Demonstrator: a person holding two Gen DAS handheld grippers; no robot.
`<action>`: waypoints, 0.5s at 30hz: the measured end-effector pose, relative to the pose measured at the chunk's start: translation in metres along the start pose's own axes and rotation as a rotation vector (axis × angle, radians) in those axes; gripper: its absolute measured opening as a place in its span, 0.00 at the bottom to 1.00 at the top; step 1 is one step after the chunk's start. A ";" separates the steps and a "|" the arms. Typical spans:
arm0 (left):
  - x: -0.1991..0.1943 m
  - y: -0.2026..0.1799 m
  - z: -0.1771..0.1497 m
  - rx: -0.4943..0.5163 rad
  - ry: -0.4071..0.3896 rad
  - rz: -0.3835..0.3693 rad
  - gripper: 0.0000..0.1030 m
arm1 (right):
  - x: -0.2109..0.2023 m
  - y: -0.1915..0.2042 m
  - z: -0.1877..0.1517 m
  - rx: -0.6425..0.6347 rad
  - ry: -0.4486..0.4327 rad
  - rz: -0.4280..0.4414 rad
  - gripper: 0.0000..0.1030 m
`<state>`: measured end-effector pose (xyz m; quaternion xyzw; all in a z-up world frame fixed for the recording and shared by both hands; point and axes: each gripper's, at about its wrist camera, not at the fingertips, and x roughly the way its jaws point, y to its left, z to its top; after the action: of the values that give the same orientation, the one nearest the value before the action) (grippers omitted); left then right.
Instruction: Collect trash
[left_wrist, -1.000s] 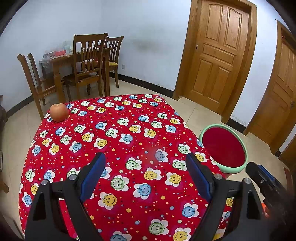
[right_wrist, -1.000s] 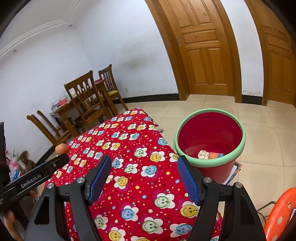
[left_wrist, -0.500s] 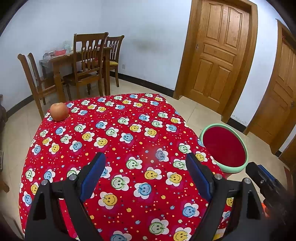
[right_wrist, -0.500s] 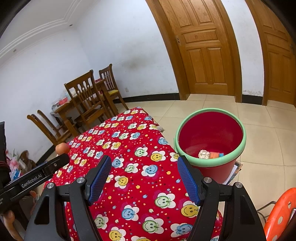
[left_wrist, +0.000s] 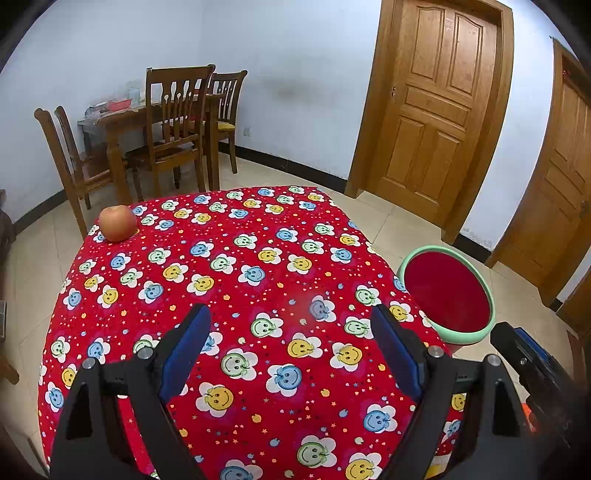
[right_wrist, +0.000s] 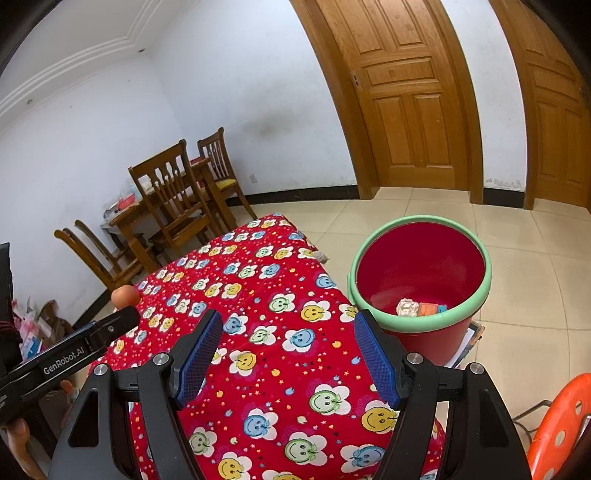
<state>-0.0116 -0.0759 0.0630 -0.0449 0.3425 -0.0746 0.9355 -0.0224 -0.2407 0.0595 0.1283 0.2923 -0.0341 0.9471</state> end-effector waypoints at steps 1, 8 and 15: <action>0.000 0.000 0.000 0.000 0.001 -0.001 0.85 | 0.000 0.000 0.000 0.000 0.000 0.000 0.73; 0.000 0.000 0.001 -0.001 0.002 0.000 0.85 | 0.000 0.000 0.000 0.000 0.000 0.000 0.73; -0.001 0.000 0.001 0.003 0.000 0.000 0.85 | 0.000 0.001 0.001 0.000 -0.001 0.003 0.73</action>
<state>-0.0118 -0.0755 0.0641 -0.0436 0.3424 -0.0753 0.9355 -0.0221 -0.2402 0.0608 0.1285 0.2917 -0.0326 0.9473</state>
